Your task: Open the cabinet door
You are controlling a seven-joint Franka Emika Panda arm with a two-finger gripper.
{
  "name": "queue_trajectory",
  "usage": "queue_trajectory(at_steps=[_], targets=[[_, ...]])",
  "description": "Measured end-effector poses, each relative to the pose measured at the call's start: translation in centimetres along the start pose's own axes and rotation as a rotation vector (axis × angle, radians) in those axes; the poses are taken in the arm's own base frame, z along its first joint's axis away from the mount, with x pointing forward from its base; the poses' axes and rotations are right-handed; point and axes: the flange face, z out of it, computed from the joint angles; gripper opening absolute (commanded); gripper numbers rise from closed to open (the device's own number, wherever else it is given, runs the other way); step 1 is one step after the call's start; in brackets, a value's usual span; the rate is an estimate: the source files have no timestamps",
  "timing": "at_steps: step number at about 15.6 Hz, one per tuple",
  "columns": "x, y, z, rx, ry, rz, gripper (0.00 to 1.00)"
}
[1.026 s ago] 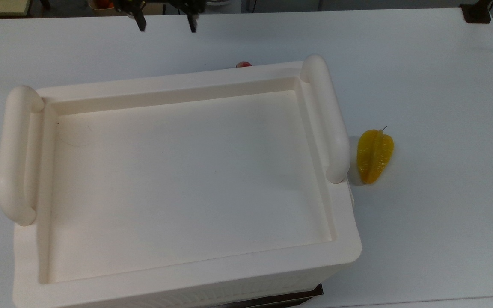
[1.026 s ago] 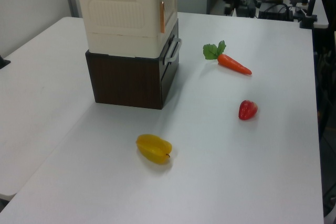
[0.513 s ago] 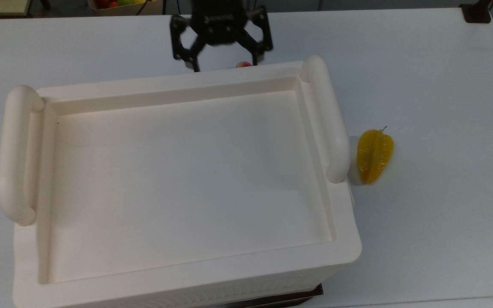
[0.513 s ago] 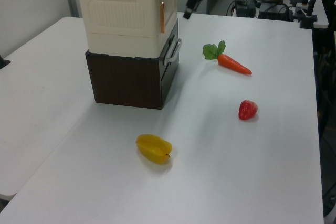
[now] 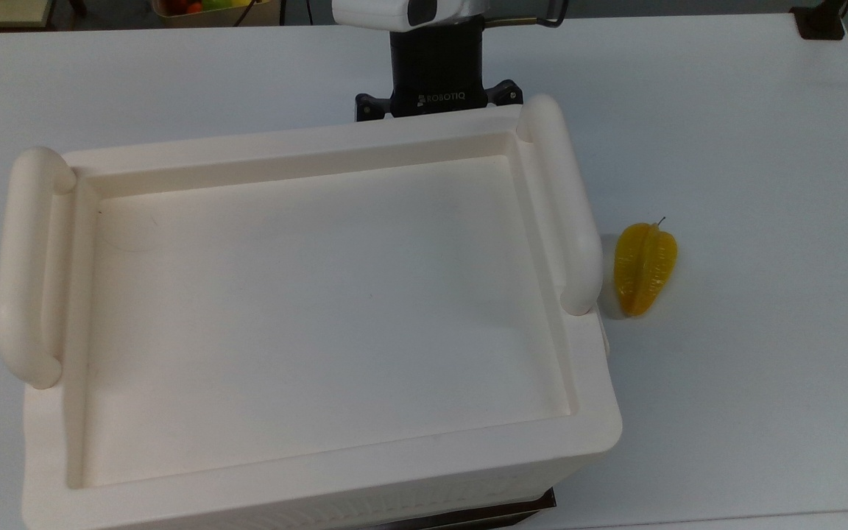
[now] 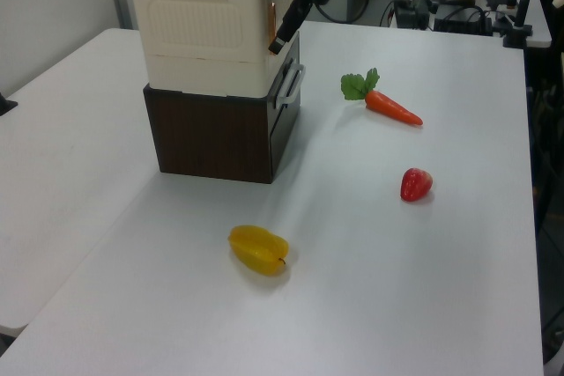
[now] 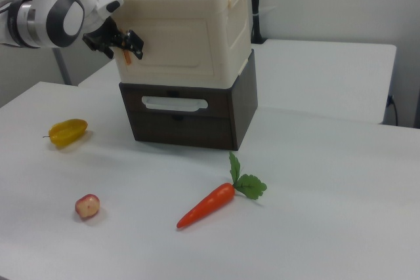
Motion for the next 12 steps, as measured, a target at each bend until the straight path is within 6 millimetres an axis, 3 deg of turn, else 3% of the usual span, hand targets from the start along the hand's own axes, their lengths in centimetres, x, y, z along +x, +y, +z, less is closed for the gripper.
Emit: queue_trajectory(at_steps=[1, 5, 7, 8, 12], targets=[[0.26, 0.04, -0.05, -0.001, 0.006, 0.003, 0.96], [0.66, -0.12, 0.31, -0.004, 0.011, 0.000, 0.32], [0.66, -0.60, 0.32, 0.000, 0.011, -0.005, 0.07], [0.66, -0.58, 0.33, 0.000, 0.010, -0.004, 0.00], [0.69, -0.26, 0.23, -0.003, 0.011, 0.006, 0.00]])
